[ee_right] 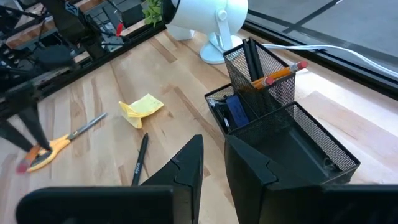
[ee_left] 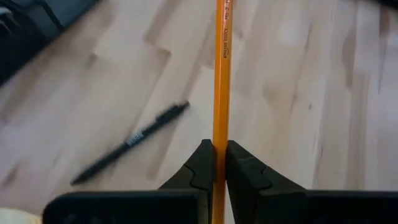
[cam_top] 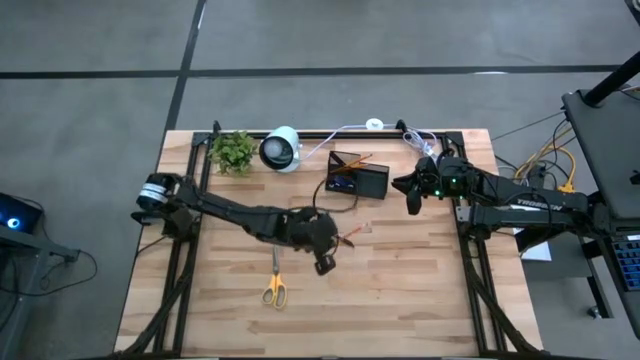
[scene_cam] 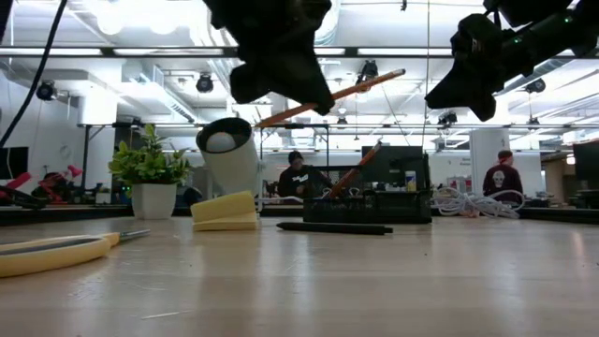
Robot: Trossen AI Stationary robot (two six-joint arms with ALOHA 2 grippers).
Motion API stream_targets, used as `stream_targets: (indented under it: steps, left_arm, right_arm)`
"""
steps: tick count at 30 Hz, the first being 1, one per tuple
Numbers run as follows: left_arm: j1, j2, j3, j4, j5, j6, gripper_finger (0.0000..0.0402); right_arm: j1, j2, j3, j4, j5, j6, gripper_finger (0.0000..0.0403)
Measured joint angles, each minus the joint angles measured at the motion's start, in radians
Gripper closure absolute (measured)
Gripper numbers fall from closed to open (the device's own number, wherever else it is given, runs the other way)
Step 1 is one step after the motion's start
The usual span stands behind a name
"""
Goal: Pick and place office supplies into organizer
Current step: Put the pencil into the desk organizer
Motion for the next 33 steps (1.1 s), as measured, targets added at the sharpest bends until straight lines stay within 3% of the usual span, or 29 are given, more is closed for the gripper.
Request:
stream_targets:
  steps: [17, 24, 33]
  left_arm:
    - [0.179, -0.028, 0.000, 0.228, -0.020, 0.039, 0.0395]
    - [0.246, -0.028, -0.001, 0.351, -0.021, 0.186, 0.0395]
    - [0.336, -0.028, -0.002, 0.390, 0.005, 0.355, 0.0395]
  right_arm:
    - [0.000, 0.001, 0.000, 0.002, 0.086, 0.004, 0.0346]
    - [0.000, 0.001, 0.000, 0.007, 0.107, 0.004, 0.0346]
    - [0.000, 0.001, 0.000, 0.009, 0.110, 0.016, 0.0346]
